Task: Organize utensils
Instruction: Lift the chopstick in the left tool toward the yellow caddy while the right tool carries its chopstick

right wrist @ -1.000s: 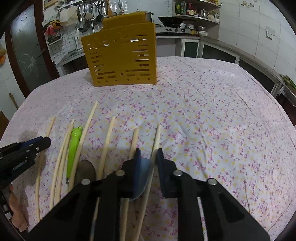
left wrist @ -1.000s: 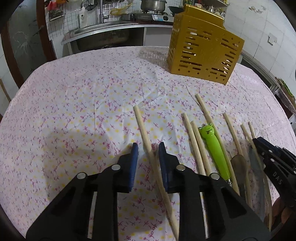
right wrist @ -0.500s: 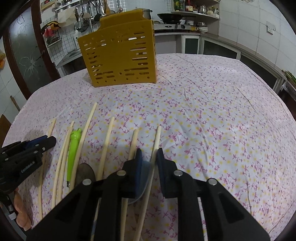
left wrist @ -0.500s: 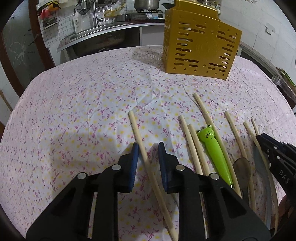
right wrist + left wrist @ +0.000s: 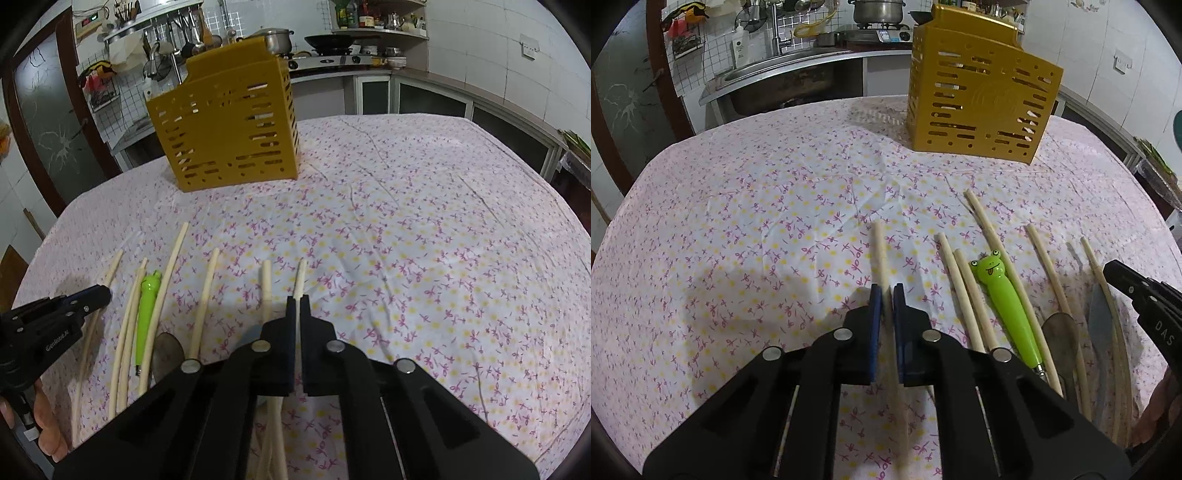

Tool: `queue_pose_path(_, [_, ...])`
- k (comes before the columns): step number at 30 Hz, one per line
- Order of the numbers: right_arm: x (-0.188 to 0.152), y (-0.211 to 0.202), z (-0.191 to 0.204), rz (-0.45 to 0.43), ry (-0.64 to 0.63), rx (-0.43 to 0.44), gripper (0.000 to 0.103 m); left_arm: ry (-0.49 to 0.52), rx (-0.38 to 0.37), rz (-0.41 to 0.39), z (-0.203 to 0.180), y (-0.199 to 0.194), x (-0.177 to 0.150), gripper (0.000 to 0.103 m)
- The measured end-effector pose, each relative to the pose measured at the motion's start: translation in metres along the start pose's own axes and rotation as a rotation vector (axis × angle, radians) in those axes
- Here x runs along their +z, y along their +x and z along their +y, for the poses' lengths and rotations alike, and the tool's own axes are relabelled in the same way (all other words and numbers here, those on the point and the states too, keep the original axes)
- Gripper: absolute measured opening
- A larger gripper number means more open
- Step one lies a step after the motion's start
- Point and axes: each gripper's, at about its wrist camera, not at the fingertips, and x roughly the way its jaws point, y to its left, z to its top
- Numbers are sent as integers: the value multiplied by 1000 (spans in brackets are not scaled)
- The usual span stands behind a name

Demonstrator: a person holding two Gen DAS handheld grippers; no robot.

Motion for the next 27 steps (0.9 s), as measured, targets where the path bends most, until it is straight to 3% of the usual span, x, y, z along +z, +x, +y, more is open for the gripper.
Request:
queue_pose_path(9, [2,-7,-10,-25,26,25,2,10,-1,-64,0,-19,-2,4])
queue_pose_path(27, [4,1,15,-12,-73,36,8,4,0,-49,1,-11,-2,4])
